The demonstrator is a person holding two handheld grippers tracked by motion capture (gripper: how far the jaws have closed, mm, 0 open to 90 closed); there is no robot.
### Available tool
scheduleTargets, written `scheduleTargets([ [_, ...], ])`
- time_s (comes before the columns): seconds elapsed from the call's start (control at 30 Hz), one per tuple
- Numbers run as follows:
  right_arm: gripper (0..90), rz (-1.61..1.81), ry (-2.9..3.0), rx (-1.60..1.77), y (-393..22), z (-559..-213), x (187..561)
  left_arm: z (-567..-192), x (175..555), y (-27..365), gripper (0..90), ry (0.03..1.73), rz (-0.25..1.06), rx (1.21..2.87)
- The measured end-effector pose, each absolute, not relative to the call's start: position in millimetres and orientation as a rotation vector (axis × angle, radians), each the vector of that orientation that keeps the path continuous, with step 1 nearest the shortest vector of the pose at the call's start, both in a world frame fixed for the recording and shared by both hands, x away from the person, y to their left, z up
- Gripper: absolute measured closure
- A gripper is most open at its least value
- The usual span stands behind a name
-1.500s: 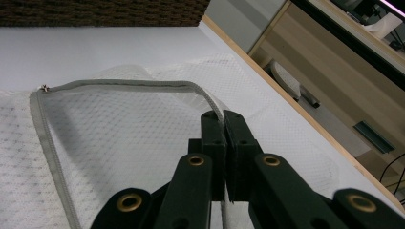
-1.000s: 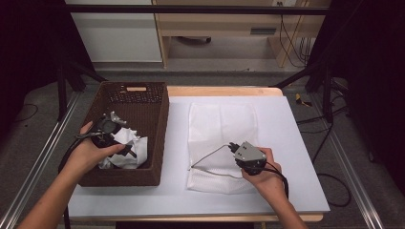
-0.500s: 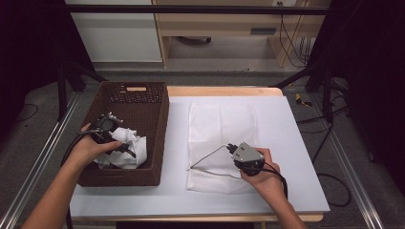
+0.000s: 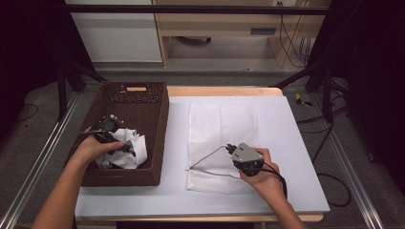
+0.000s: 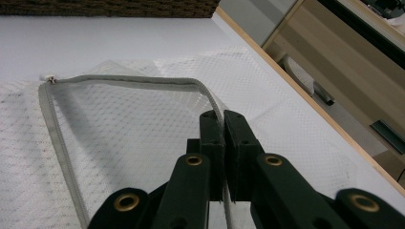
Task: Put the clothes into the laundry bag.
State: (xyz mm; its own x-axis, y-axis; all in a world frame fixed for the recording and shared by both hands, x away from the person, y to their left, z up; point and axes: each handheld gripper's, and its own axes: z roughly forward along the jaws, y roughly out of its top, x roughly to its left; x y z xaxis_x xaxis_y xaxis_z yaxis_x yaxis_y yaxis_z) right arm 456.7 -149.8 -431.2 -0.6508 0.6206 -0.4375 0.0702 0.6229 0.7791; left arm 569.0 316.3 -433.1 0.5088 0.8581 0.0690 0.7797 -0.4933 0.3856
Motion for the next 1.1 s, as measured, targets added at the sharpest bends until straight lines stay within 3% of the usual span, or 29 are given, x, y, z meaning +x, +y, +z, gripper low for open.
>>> scheduleTargets([
  [1.1,87.5,0.986,2.135,0.546,-150.1,-431.0,457.7,-441.7,576.0,313.2,0.0,1.381,0.320,2.423],
])
